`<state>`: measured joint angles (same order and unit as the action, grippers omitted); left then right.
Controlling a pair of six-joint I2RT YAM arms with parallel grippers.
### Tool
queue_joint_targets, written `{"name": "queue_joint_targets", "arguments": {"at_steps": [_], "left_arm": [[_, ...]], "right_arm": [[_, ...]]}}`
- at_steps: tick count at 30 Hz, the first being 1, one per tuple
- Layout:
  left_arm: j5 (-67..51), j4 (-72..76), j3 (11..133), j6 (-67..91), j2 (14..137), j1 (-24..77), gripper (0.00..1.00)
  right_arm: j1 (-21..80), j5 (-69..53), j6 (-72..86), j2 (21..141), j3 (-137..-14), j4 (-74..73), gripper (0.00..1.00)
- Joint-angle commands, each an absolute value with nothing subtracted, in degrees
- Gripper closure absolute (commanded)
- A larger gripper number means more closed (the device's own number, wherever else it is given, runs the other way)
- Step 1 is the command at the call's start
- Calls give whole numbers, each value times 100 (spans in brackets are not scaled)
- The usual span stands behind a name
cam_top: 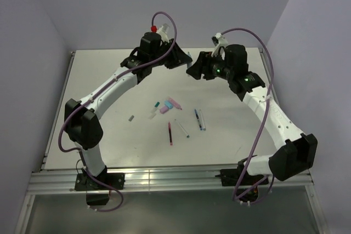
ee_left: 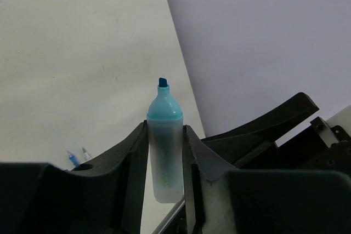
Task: Insert the pens into the pen caps
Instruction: Pick up the pen from the center of the board.
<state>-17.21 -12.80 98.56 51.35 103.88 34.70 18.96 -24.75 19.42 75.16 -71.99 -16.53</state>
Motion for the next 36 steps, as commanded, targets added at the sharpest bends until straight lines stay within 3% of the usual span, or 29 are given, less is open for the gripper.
{"name": "queue_joint_targets", "arguments": {"at_steps": [1, 7, 12, 18, 21, 22, 23, 24, 25, 27, 28, 30, 31, 36], "left_arm": [[-1881, -958, 9774, 5203, 10389, 3533, 100], [-1951, -897, 9721, 5256, 10397, 3604, 100], [-2004, -870, 9729, 5309, 10424, 3603, 100], [-2056, -835, 9721, 5379, 10441, 3595, 100], [-2100, -800, 9729, 5423, 10450, 3604, 100], [-2127, -782, 9721, 5423, 10459, 3604, 100], [-2153, -774, 9712, 5405, 10450, 3604, 99], [-2127, -791, 9703, 5318, 10433, 3604, 93], [-2127, -791, 9668, 5239, 10389, 3595, 76], [-2170, -939, 9633, 4767, 10310, 3490, 56], [-2206, -1027, 9615, 4546, 10196, 3428, 38], [-2076, -1299, 9606, 3636, 10029, 3175, 20], [-1865, -1640, 9615, 3291, 9802, 3086, 1], [-1599, -2109, 9256, 1244, 9150, 2726, 1]], "right_arm": [[2013, -2083, 1872, 7681, -7523, -1608, 31], [2065, -2083, 1925, 7910, -7664, -1714, 39], [2065, -2100, 1898, 7919, -7611, -1714, 58], [2074, -2197, 1828, 7945, -7594, -1810, 66], [2074, -2250, 1793, 7980, -7585, -1854, 85], [2074, -2267, 1767, 7998, -7620, -1872, 100], [2074, -2268, 1732, 7998, -7629, -1907, 100], [2074, -2268, 1618, 7972, -7638, -1933, 100], [2066, -2276, 1548, 7928, -7612, -1934, 100], [2030, -2399, 1329, 7727, -7541, -1951, 100], [2004, -2443, 1240, 7647, -7437, -1969, 100], [1881, -2478, 977, 7498, -7313, -2082, 100], [1829, -2470, 871, 7367, -7191, -2135, 100], [1425, -2259, 501, 7049, -6707, -2338, 100]]}}
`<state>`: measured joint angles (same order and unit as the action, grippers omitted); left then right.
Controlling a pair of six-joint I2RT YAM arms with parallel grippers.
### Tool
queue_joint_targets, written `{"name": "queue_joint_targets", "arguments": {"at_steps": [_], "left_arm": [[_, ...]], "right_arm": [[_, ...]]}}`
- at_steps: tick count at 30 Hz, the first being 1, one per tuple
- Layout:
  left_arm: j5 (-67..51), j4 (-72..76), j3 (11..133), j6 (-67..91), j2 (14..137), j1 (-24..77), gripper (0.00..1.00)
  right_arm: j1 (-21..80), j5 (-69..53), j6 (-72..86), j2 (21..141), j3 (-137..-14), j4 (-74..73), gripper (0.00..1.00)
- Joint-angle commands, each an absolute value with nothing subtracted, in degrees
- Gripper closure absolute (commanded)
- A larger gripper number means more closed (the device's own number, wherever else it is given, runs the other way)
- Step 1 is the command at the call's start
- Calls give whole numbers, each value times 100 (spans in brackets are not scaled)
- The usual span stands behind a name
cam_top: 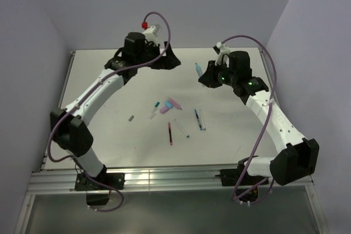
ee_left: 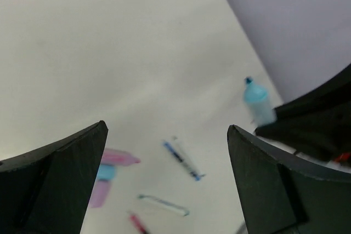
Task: Insert the pens into the pen caps
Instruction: Pick up the pen from the center of the board, then insert the pen cap onto the pen.
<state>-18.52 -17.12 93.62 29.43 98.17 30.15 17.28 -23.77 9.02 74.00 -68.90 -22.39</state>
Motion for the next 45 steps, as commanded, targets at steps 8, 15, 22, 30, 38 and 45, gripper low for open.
{"name": "queue_joint_targets", "arguments": {"at_steps": [8, 15, 22, 30, 38, 45], "left_arm": [[-2093, -3093, 8394, -1624, 9201, 2558, 23], [-2715, -4569, 9351, -4300, 10432, 2619, 30], [-3411, -4905, 8844, -7188, 10538, 2759, 46], [-2804, -4684, 8631, -8058, 10933, 3524, 57], [-2716, -4940, 9246, -8157, 11610, 3709, 63], [-2610, -4650, 9255, -8191, 11786, 3709, 58]], "right_arm": [[352, -2803, 273, 7102, -6495, -2856, 100], [114, -3014, 272, 7022, -6425, -2935, 100], [44, -3120, 316, 7101, -6477, -2971, 100], [-113, -3270, 308, 7110, -6486, -3023, 100], [-211, -3366, 264, 7005, -6460, -3059, 100], [-307, -3445, 141, 6952, -6372, -3094, 100]]}}
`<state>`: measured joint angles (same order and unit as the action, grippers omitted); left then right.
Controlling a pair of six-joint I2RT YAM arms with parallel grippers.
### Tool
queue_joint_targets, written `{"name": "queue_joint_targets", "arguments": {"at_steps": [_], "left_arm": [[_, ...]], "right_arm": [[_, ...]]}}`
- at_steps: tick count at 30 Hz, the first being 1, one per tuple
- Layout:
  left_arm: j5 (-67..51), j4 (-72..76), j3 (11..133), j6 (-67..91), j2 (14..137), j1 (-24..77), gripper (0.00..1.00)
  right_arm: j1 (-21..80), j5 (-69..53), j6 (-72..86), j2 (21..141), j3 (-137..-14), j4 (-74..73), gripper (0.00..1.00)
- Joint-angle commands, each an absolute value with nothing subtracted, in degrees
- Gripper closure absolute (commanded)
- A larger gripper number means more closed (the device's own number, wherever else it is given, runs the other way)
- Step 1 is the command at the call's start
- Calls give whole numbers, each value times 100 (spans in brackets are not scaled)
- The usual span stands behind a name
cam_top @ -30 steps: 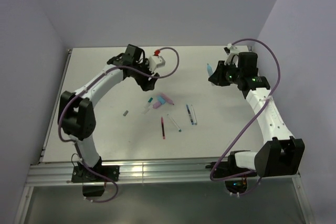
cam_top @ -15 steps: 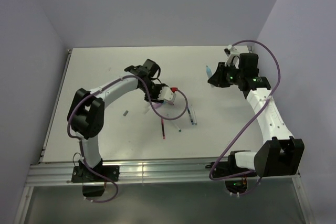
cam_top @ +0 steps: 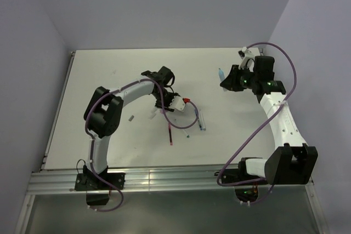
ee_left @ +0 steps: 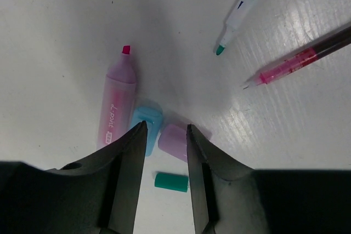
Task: Insert the pens into the pen caps
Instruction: Insert the pen cap onto the pen.
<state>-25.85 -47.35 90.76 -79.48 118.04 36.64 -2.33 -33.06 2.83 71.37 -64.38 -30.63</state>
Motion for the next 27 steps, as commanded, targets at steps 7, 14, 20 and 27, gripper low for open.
{"name": "queue_joint_targets", "arguments": {"at_steps": [7, 14, 20, 27], "left_arm": [[-2426, -4518, 9237, -8227, 11891, 3700, 55], [-2303, -4579, 9483, -8165, 12138, 3709, 58], [-2224, -4596, 9562, -8235, 12260, 3709, 59], [-2039, -4667, 9422, -8393, 12287, 3727, 61]], "right_arm": [[-395, -3595, 132, 7031, -6381, -3138, 100], [-422, -3630, 141, 7075, -6425, -3146, 100], [-422, -3621, 106, 7093, -6425, -3164, 100], [-448, -3621, 88, 7137, -6495, -3199, 100]]}}
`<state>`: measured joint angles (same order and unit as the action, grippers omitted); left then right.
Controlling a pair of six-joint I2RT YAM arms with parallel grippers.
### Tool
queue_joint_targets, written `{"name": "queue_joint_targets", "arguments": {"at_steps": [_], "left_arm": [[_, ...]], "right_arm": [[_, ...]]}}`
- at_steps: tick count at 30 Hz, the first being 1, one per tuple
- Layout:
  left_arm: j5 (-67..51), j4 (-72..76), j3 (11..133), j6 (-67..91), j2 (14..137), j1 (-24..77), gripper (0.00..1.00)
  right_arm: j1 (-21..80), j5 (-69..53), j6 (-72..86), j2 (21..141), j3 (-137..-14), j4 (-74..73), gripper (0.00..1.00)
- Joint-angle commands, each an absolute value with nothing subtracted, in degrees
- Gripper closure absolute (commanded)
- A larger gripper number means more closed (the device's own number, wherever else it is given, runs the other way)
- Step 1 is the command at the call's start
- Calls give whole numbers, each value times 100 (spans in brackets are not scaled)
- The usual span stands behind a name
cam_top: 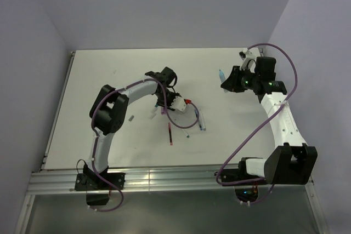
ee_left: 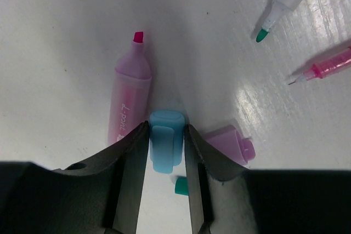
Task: Insert the pens into the pen caps
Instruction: Insert the pen cap onto the pen.
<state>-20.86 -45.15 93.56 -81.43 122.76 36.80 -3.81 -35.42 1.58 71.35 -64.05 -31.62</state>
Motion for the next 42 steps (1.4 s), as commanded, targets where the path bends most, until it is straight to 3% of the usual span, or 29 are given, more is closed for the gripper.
{"name": "queue_joint_targets", "arguments": {"at_steps": [1, 4, 7, 14, 20, 25, 26, 27, 29, 30, 31, 35, 42], "left_arm": [[-1996, -4702, 9439, -8411, 12305, 3744, 61], [-1864, -4825, 9562, -8385, 12471, 3797, 58], [-1820, -4843, 9641, -8323, 12542, 3797, 63], [-2152, -5019, 10116, -7691, 12517, 3841, 100], [-2697, -4993, 10379, -6375, 11858, 3815, 100], [-3917, -4475, 10941, -3556, 11330, 3316, 100], [-4024, -3778, 10916, -2933, 11085, 3166, 100], [-4008, -3327, 10812, -1448, 10926, 2886, 100], [-3947, -1890, 10312, -147, 10375, 2586, 100], [-3659, -1341, 10066, 1434, 10162, 2288, 100], [-2978, -1049, 9724, 2059, 9977, 2181, 100], [-1847, -1011, 9738, 3830, 9554, 1890, 100], [-3239, -55, 9055, 7066, 9457, 1127, 100]], "right_arm": [[-457, -3638, 88, 7145, -6504, -3208, 100], [-448, -3665, 88, 7172, -6539, -3217, 100], [-448, -3648, 62, 7163, -6539, -3226, 100], [-457, -3604, 62, 7163, -6609, -3252, 100], [-448, -3683, -254, 7172, -6750, -3278, 100], [-448, -3875, -562, 7172, -6855, -3296, 100], [-431, -3911, -589, 7172, -6890, -3296, 100], [-387, -3868, -554, 7181, -6917, -3287, 100], [-299, -3464, -466, 7198, -7040, -3252, 100], [-151, -3280, -396, 7207, -7084, -3217, 100], [-54, -2930, -361, 7207, -7145, -3138, 100], [631, -1545, -456, 7014, -7172, -2734, 100], [1678, 568, -2002, 6460, -6900, -2163, 100]]}}
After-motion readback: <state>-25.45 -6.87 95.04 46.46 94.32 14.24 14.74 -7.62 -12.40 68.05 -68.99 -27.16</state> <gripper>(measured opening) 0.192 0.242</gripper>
